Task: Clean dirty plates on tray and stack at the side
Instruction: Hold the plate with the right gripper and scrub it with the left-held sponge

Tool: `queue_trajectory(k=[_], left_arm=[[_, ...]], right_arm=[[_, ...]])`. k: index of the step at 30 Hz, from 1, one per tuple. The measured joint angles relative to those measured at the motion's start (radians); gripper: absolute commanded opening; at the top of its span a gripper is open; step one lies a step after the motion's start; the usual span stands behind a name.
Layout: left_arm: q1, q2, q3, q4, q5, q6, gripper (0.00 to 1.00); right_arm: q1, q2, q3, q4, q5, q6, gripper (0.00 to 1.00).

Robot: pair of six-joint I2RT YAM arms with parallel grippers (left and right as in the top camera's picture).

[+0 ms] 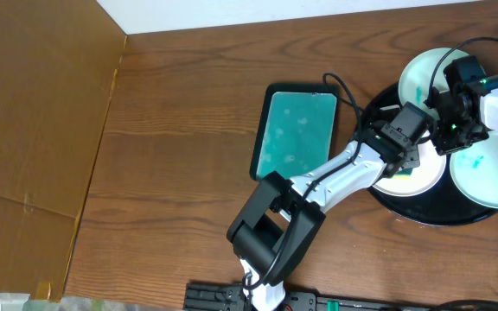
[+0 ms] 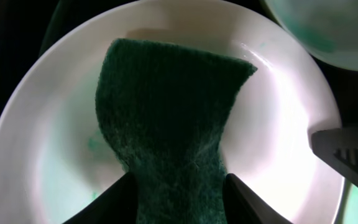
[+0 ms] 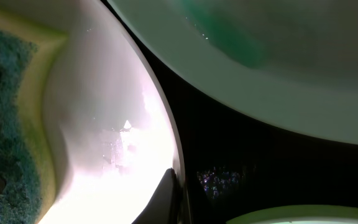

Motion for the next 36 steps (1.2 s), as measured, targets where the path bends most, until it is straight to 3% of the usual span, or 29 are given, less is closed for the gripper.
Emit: queue_trajectory(k=[12,16,21,29,36], left_arm=[[0.000,0.008,0.000,-0.001,-0.026,0.000,0.41],[0.000,0.008,0.000,0.002,-0.029,0.000,0.37],[0.000,0.008,0.000,0.003,-0.031,-0.001,0.21],[-0.003,0.011,-0.010,-0.004,-0.091,0.000,0.08],[-0.012,0.019,-0.010,-0.082,-0.242,-0.002,0.07]], right_arm=[[0.000,0.000,0.000,0.000,0.000,0.000,0.02],[0.000,0.000,0.000,0.000,0.000,0.000,0.02],[0.000,0.000,0.000,0.000,0.000,0.000,0.02],[0.000,0.000,0.000,0.000,0.000,0.000,0.02],[0.000,0.000,0.000,0.000,0.000,0.000,0.02]])
